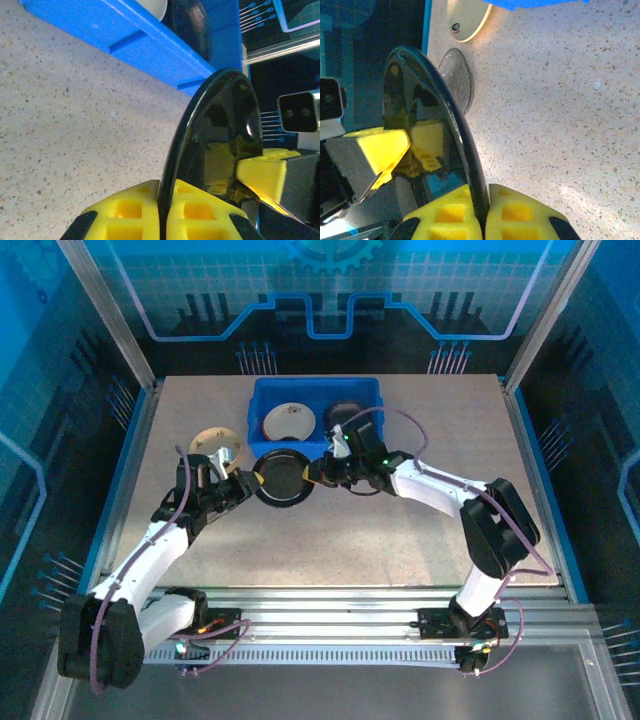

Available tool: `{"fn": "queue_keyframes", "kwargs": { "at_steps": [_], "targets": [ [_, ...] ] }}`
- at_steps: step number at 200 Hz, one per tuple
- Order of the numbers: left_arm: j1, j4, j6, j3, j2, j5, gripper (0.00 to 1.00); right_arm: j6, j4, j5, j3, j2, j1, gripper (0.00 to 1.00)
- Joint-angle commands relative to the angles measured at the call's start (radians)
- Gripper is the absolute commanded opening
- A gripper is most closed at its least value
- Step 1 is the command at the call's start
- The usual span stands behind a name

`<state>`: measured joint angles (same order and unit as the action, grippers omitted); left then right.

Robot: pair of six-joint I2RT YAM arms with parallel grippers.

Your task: Place the plates into the plastic bin on the countertop

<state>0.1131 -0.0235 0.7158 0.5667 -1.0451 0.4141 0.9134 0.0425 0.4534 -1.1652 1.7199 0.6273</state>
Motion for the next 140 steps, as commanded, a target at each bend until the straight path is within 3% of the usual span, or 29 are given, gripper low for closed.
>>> {"fn": "queue_keyframes", "kwargs": {
  "at_steps": [1, 9, 17, 59, 140],
  "targets": [
    [0.007, -0.038, -0.005, 0.026, 0.011, 0.017, 0.54, -0.019, 0.023, -0.036, -0.087, 0.035, -0.008, 0.00],
    [0.007, -0.053, -0.008, 0.024, 0.017, -0.005, 0.83, -0.028, 0.046, -0.061, -0.116, 0.046, -0.019, 0.00],
    [0.007, -0.060, -0.009, 0.018, 0.023, -0.021, 0.99, -0.034, 0.062, -0.087, -0.142, 0.056, -0.029, 0.00],
    [0.006, -0.058, -0.011, -0.006, 0.044, -0.022, 0.99, -0.042, 0.109, -0.173, -0.337, 0.171, -0.101, 0.00],
    [0.005, -0.206, -0.093, -0.004, 0.178, -0.092, 0.99, -0.047, 0.265, -0.203, -0.858, 0.594, -0.167, 0.00]
  ]
}}
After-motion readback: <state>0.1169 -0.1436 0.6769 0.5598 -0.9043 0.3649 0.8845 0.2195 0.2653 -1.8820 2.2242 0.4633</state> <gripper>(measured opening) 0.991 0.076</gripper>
